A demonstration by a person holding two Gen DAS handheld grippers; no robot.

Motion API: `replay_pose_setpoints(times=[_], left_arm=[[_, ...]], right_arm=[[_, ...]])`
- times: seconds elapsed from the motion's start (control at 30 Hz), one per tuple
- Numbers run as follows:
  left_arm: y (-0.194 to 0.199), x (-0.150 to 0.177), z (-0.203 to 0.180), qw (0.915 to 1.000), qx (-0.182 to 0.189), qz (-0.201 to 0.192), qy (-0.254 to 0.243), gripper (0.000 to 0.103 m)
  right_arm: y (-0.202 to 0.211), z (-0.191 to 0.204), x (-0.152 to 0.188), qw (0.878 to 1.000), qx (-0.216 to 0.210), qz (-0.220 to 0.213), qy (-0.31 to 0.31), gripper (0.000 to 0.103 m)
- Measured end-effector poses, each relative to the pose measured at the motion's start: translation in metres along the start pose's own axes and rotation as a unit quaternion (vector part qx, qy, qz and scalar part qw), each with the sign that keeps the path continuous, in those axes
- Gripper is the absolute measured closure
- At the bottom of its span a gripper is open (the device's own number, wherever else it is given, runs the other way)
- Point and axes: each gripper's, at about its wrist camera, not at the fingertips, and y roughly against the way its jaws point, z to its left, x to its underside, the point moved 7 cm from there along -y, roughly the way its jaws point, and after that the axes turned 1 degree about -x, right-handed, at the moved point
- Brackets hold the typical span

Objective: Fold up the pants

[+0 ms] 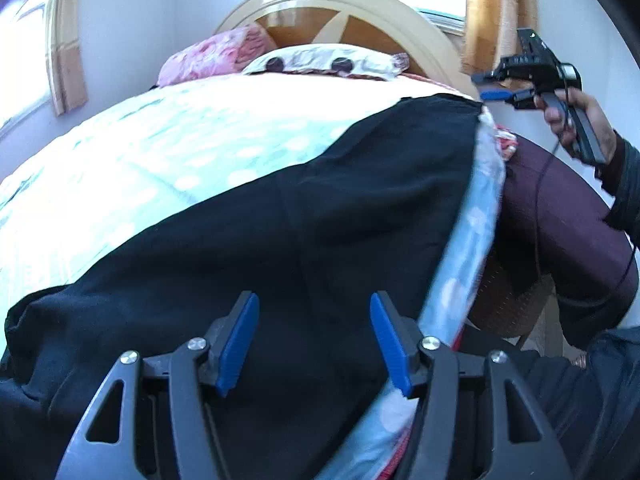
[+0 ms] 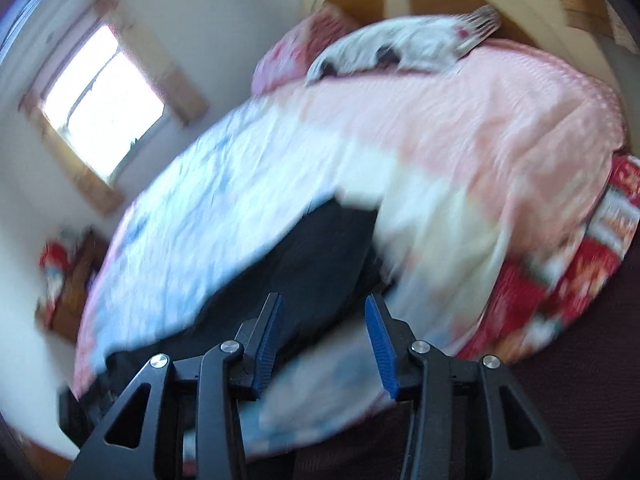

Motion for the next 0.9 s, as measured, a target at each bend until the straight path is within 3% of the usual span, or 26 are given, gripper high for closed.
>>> replay_pose_setpoints(times=[0.1,0.2,0.37,0.47,0.6,0.83,0.9], left_arm=[[-0.007,0.003,0.005,0.9999,-0.006,0.009,0.007,0.042],[-0.013,0.008,0.005,0.9998,-0.006,0.017,0.009,0.042],[-0.016,0.013,0.006,0.9997,-0.002,0.021,0.009,0.041],[-0.018,0.011,0.005,0.9998,0.004,0.020,0.008,0.038],[-0.021,0.010,0.004,0.9998,0.005,0.018,-0.002,0.035],[-0.021,0.012,0.003,1.0000,0.001,0.010,-0.001,0.033],[-0.021,0.012,0.001,1.0000,-0.001,0.009,-0.002,0.031]], right_arm=[[-0.018,-0.005,-0.037,0.999,-0.026,0.013,-0.020,0.059],[-0.056,-0.006,-0.054,0.996,-0.026,0.080,-0.034,0.059],[-0.101,-0.008,-0.035,0.983,0.013,0.182,-0.015,0.059],[-0.102,-0.003,-0.035,0.985,0.024,0.170,0.014,0.084],[-0.083,0.019,-0.044,0.991,0.011,0.119,0.065,0.095],[-0.049,0.066,-0.057,0.988,-0.012,0.014,0.156,0.096],[-0.057,0.058,-0.055,0.986,0.027,0.016,0.165,0.094]])
